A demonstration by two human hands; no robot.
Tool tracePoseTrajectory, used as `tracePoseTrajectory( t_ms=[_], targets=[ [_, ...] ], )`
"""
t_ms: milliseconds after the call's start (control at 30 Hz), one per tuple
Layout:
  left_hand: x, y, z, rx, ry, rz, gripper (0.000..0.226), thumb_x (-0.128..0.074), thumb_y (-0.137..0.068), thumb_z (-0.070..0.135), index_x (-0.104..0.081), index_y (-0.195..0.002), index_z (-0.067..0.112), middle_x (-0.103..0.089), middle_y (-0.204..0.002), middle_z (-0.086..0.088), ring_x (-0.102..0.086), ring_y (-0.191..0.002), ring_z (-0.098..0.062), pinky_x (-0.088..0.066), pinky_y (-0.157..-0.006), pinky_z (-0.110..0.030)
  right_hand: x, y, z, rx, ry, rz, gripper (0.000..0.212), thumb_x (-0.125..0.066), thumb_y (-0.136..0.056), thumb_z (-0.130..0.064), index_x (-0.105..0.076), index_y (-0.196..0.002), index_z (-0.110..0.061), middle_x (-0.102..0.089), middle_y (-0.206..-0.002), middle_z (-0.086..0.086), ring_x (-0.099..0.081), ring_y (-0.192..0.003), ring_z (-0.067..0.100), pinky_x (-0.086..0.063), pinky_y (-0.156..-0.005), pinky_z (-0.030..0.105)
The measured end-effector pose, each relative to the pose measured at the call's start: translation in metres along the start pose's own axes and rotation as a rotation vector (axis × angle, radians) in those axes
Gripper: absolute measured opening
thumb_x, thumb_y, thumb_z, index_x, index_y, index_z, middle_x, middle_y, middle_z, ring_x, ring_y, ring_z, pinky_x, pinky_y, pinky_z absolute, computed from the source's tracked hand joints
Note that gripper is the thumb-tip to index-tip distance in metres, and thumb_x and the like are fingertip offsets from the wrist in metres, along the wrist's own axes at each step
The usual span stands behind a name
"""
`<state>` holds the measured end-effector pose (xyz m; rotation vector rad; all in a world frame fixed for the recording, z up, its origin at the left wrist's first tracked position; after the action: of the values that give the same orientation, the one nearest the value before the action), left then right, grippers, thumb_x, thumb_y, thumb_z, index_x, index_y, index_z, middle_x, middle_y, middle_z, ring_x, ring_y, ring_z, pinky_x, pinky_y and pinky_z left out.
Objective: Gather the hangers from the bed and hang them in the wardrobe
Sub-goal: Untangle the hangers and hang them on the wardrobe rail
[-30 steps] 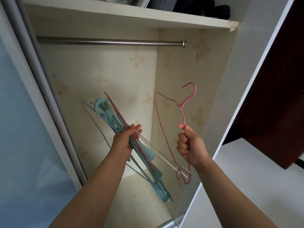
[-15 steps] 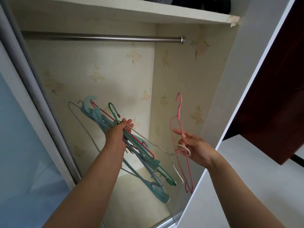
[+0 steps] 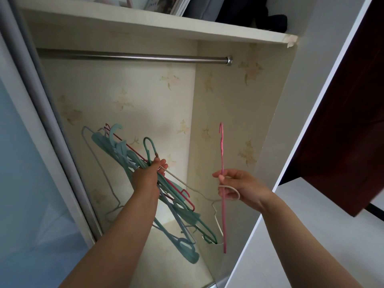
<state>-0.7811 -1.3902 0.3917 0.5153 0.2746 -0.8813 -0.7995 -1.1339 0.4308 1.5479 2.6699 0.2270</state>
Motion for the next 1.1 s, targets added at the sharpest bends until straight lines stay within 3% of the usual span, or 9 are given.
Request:
tracePoseTrajectory(
  t_ms=[133, 233, 367, 467, 633, 767, 867, 933, 1100],
  targets=[
    [0.001, 0.001, 0.001, -0.05, -0.068, 0.021, 0.023, -0.075, -0.081, 0.028, -0.067, -0.087, 0.008, -0.076, -0.084, -0.003, -0.073, -0.076, -0.014, -0.057, -0.071, -0.032, -0.001, -0.004, -0.004, 0.003, 0.151, 0.054, 0.018, -0.062, -0.091, -0.014, -0.066, -0.108, -0.009, -0.062, -0.066, 0.006, -0.063, -0.057, 0.015, -0.059, -0.066, 0.03],
    [-0.003, 0.011, -0.002, -0.073, -0.127, 0.019, 0.024, -0.079, -0.078, 0.026, -0.066, -0.088, 0.007, -0.075, -0.08, -0.002, -0.073, -0.075, -0.014, -0.058, -0.071, -0.031, -0.01, -0.005, -0.01, 0.04, 0.279, 0.044, 0.017, -0.06, -0.093, -0.015, -0.064, -0.108, -0.009, -0.061, -0.066, 0.005, -0.065, -0.058, 0.015, -0.059, -0.064, 0.03],
    [0.001, -0.001, -0.008, -0.143, -0.196, 0.037, 0.068, -0.085, -0.052, 0.057, -0.068, -0.099, 0.012, -0.075, -0.086, -0.002, -0.073, -0.083, -0.021, -0.057, -0.083, -0.046, -0.023, -0.004, -0.017, 0.065, 0.432, 0.009, 0.014, -0.057, -0.095, -0.018, -0.063, -0.107, -0.013, -0.058, -0.069, 0.008, -0.066, -0.056, 0.021, -0.056, -0.054, 0.027],
    [-0.004, 0.013, 0.0, -0.112, -0.209, 0.043, 0.043, -0.081, -0.073, 0.038, -0.067, -0.099, 0.007, -0.075, -0.083, 0.0, -0.073, -0.076, -0.015, -0.059, -0.079, -0.037, -0.026, 0.0, -0.018, 0.063, 0.506, -0.01, 0.01, -0.059, -0.094, -0.019, -0.064, -0.102, -0.015, -0.059, -0.066, 0.005, -0.067, -0.056, 0.021, -0.055, -0.053, 0.026],
    [0.005, 0.015, 0.007, -0.111, -0.117, 0.119, 0.028, -0.075, -0.083, 0.026, -0.065, -0.098, 0.004, -0.074, -0.087, -0.001, -0.067, -0.062, -0.002, -0.048, -0.041, -0.013, -0.003, 0.011, -0.024, 0.167, 0.512, 0.118, 0.009, -0.055, -0.096, -0.019, -0.064, -0.096, -0.02, -0.057, -0.061, 0.002, -0.066, -0.056, 0.019, -0.055, -0.061, 0.032],
    [0.02, 0.014, 0.013, -0.098, -0.051, 0.164, 0.02, -0.071, -0.087, 0.024, -0.063, -0.093, 0.007, -0.074, -0.087, -0.002, -0.07, -0.065, -0.005, -0.055, -0.052, -0.019, 0.025, 0.025, -0.014, 0.243, 0.413, 0.314, 0.017, -0.048, -0.099, -0.018, -0.065, -0.099, -0.021, -0.054, -0.059, -0.004, -0.062, -0.062, 0.016, -0.056, -0.074, 0.034],
    [0.032, 0.009, 0.017, -0.068, 0.042, 0.208, 0.024, -0.067, -0.089, 0.025, -0.062, -0.101, 0.005, -0.074, -0.09, -0.004, -0.072, -0.073, -0.012, -0.059, -0.063, -0.027, 0.036, 0.029, 0.003, 0.239, 0.379, 0.396, 0.022, -0.042, -0.101, -0.019, -0.065, -0.105, -0.019, -0.04, -0.061, 0.005, -0.047, -0.057, 0.016, -0.055, -0.058, 0.032],
    [0.04, 0.004, 0.012, -0.032, 0.109, 0.235, 0.018, -0.065, -0.091, 0.023, -0.058, -0.097, 0.007, -0.071, -0.088, -0.006, -0.071, -0.074, -0.014, -0.057, -0.06, -0.026, 0.042, 0.025, 0.009, 0.257, 0.445, 0.443, 0.024, -0.041, -0.101, -0.02, -0.065, -0.107, -0.02, -0.035, -0.06, 0.001, -0.036, -0.05, 0.011, -0.04, -0.049, 0.027],
    [0.043, 0.001, -0.009, 0.041, 0.107, 0.182, 0.01, -0.063, -0.092, 0.016, -0.06, -0.091, 0.007, -0.068, -0.077, -0.004, -0.065, -0.06, -0.01, -0.051, -0.056, -0.023, 0.052, -0.014, -0.016, 0.278, 0.502, 0.504, 0.028, -0.042, -0.1, -0.017, -0.062, -0.12, -0.016, -0.04, -0.059, -0.003, -0.034, -0.049, 0.013, -0.03, -0.05, 0.024]
  ],
)
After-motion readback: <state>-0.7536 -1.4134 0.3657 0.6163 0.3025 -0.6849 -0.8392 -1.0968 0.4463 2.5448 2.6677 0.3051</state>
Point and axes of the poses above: each hand's wrist, its own y-axis away from the middle knuckle, its own x-axis out of the back of the hand, z = x × y, the point moved 7 cm from there along -y, towards the middle knuckle
